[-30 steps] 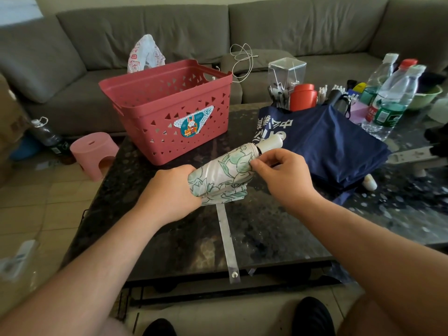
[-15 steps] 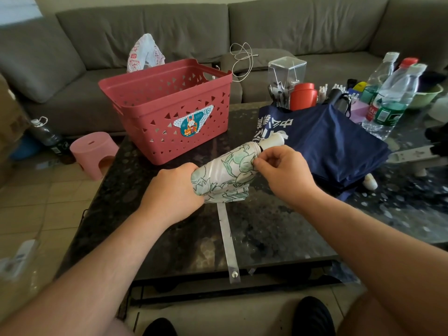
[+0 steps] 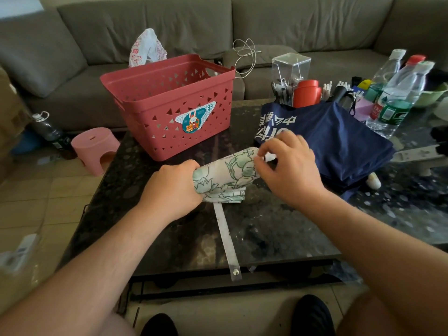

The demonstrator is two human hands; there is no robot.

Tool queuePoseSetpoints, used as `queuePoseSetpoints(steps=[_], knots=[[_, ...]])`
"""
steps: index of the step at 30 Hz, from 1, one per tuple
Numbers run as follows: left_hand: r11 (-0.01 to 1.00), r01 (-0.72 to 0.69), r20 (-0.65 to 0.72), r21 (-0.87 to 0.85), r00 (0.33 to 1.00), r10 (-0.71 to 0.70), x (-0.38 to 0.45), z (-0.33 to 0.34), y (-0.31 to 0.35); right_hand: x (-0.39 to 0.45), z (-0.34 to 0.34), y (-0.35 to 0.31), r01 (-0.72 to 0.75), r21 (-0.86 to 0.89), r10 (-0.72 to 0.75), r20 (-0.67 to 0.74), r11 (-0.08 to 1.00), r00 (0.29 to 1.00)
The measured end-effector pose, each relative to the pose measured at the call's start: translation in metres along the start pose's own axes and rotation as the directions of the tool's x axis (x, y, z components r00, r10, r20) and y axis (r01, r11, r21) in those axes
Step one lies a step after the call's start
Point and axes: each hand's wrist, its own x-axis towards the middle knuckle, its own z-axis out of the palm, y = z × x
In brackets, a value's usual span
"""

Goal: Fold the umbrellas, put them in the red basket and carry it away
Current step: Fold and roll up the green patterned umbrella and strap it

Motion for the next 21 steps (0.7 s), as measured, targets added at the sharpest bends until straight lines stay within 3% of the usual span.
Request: queuePoseSetpoints(steps=[2, 4, 9, 15, 21], knots=[[1.0, -0.019, 0.002, 0.004, 1.0, 0.019, -0.001, 0.001, 0.002, 0.0, 0.0, -0.012, 0.353, -0.185, -0.356, 0.015, 0.917, 0.934], [0.999, -0.037, 0.017, 0.01, 0.999, 0.036, -0.002, 0.002, 0.007, 0.001, 0.007, -0.023, 0.456, -0.228, -0.439, 0.122, 0.861, 0.89], [0.999, 0.021, 0.099, -0.044, 0.995, -0.017, -0.002, -0.005, 0.007, 0.003, 0.02, -0.003, 0.468, -0.314, -0.372, 0.32, 0.826, 0.871], [0.993, 0.019, 0.194, -0.119, 0.981, 0.004, -0.003, -0.011, 0.005, 0.006, 0.018, 0.004, 0.478, -0.394, -0.368, 0.325, 0.785, 0.871], [0.99, -0.002, 0.243, -0.138, 0.969, 0.035, -0.003, -0.005, 0.001, 0.009, 0.023, 0.008, 0.473, -0.339, -0.341, 0.381, 0.813, 0.859]])
